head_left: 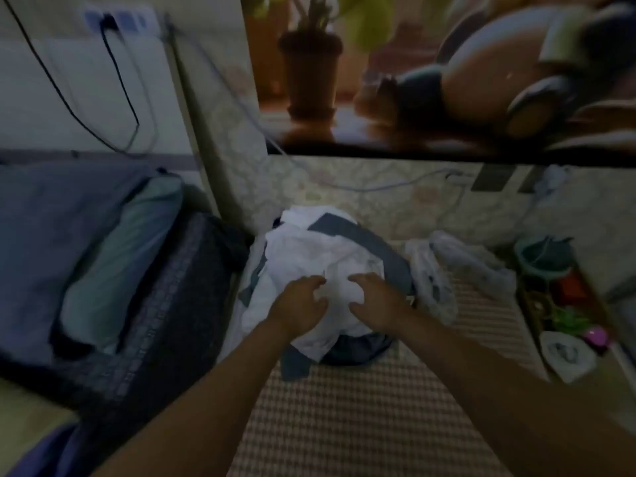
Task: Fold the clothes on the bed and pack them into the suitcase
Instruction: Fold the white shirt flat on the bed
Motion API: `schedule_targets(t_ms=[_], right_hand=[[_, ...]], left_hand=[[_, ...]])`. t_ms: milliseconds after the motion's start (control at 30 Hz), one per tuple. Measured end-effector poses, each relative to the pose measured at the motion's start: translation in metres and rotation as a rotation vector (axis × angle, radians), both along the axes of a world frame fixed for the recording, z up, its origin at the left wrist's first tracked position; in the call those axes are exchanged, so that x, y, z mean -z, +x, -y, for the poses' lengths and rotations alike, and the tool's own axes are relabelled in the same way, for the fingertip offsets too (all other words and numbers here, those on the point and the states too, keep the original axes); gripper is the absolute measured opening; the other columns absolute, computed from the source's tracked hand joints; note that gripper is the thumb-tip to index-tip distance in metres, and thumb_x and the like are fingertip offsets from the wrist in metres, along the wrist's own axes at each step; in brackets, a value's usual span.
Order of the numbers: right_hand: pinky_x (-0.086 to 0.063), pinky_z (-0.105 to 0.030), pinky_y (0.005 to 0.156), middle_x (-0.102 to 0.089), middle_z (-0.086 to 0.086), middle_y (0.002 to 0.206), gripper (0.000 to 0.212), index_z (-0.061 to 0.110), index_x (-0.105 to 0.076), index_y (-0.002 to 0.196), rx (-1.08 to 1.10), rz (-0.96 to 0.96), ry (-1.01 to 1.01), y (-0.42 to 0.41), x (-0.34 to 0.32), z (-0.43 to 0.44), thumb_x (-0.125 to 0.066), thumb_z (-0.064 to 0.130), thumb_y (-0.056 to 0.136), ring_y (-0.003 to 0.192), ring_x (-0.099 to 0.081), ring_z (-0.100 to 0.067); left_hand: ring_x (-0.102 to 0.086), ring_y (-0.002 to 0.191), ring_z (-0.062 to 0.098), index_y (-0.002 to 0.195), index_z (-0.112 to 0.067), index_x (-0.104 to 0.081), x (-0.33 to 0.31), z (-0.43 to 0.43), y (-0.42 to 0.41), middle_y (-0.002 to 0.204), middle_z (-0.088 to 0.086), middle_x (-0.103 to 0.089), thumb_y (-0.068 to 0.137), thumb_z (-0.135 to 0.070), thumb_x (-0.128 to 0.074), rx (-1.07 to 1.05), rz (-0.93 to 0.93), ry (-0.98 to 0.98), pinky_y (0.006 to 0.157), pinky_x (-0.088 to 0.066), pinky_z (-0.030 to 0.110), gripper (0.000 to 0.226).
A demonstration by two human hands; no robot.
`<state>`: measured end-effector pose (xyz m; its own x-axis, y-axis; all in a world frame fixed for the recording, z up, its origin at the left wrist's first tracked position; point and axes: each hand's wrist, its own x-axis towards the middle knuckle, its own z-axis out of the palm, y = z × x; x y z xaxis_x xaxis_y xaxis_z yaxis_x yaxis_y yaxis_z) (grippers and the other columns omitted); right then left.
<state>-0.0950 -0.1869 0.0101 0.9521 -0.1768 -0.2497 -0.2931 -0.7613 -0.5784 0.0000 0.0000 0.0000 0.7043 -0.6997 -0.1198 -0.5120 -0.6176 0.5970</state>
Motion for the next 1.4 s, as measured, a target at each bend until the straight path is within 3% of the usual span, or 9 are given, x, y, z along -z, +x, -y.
schedule_targets(t_ms=[167,267,400,467,567,700,967,1167,1400], right_hand=[[-0.007,-0.044,0.12,0.013,-0.007,0.161,0.09,0.027,0.008,0.154,-0.017,0.086,-0.229,0.028,0.088,0.012,-0.057,0.044,0.093,0.149,0.006,-0.027],[-0.03,-0.05,0.112,-0.014,-0.014,0.158,0.095,0.037,0.016,0.15,0.007,0.206,-0.296,0.038,0.127,0.022,-0.058,0.047,0.092,0.142,-0.023,-0.034],[-0.05,-0.047,0.085,-0.064,-0.015,0.114,0.052,0.029,-0.037,0.147,0.014,0.457,-0.264,0.05,0.168,0.03,-0.051,0.029,0.097,0.098,-0.061,-0.035],[-0.05,-0.044,0.071,-0.064,-0.013,0.086,0.019,0.018,-0.071,0.097,-0.026,0.704,-0.415,0.047,0.179,0.03,-0.055,0.021,0.087,0.078,-0.062,-0.034],[-0.038,-0.035,0.068,-0.053,-0.013,0.087,0.015,0.018,-0.049,0.065,-0.112,0.867,-0.473,0.029,0.182,0.027,-0.061,0.015,0.073,0.079,-0.05,-0.029],[-0.043,-0.033,0.072,-0.056,-0.011,0.095,0.012,0.01,-0.054,0.08,-0.188,0.831,-0.32,-0.022,0.181,0.007,-0.056,0.021,0.083,0.085,-0.053,-0.024],[-0.034,-0.027,0.046,-0.052,0.002,0.086,0.059,0.038,-0.051,0.105,-0.22,0.562,-0.787,-0.179,0.182,-0.054,-0.086,0.034,0.057,0.063,-0.054,-0.019],[-0.05,-0.027,0.089,-0.068,0.011,0.111,0.032,0.032,-0.073,0.108,-0.233,-0.186,-0.363,-0.27,0.175,-0.122,-0.064,0.049,0.082,0.099,-0.062,-0.013],[-0.035,-0.014,0.087,-0.062,0.002,0.113,0.023,0.016,-0.07,0.108,0.178,0.432,-0.244,-0.259,0.174,-0.102,-0.054,0.011,0.092,0.108,-0.056,-0.014]], left_hand=[[-0.026,0.142,0.033,0.15,-0.006,-0.024,0.085,0.017,0.038,0.152,0.017,-0.03,0.089,-0.055,-0.048,-0.028,0.259,-0.054,0.118,-0.02,0.043,0.082],[-0.024,0.142,0.034,0.153,-0.008,-0.003,0.126,0.027,0.048,0.155,0.022,-0.022,0.089,-0.05,-0.051,-0.037,0.3,-0.061,0.117,-0.021,0.045,0.09],[-0.06,0.097,0.032,0.135,-0.015,-0.05,0.157,0.027,0.057,0.108,0.015,-0.064,0.091,-0.022,-0.052,-0.091,0.426,-0.212,0.083,-0.051,0.046,0.045],[-0.06,0.083,0.025,0.106,-0.015,-0.065,0.168,0.023,0.052,0.09,0.008,-0.065,0.092,-0.019,-0.05,-0.051,0.551,-0.325,0.073,-0.05,0.044,0.021],[-0.055,0.074,0.021,0.091,-0.015,-0.063,0.175,0.012,0.031,0.082,0.005,-0.059,0.093,-0.021,-0.047,-0.001,0.659,-0.384,0.065,-0.046,0.042,0.017],[-0.058,0.08,0.019,0.097,-0.016,-0.058,0.17,-0.003,-0.018,0.089,0.002,-0.062,0.095,-0.026,-0.044,0.015,0.639,-0.309,0.073,-0.05,0.041,0.018],[-0.06,0.096,0.023,0.114,-0.016,-0.064,0.154,-0.063,-0.157,0.11,0.005,-0.066,0.093,-0.023,-0.06,0.297,0.398,-0.099,0.07,-0.036,0.018,0.023],[-0.059,0.103,0.02,0.114,-0.02,-0.068,0.172,-0.103,-0.241,0.12,0.0,-0.063,0.085,-0.044,-0.067,0.447,0.068,0.528,0.087,-0.047,0.028,0.037],[-0.059,0.078,0.019,0.084,-0.008,-0.068,0.177,-0.098,-0.221,0.086,0.008,-0.067,0.093,-0.026,-0.052,0.127,0.318,-0.103,0.069,-0.047,0.034,0.026]])
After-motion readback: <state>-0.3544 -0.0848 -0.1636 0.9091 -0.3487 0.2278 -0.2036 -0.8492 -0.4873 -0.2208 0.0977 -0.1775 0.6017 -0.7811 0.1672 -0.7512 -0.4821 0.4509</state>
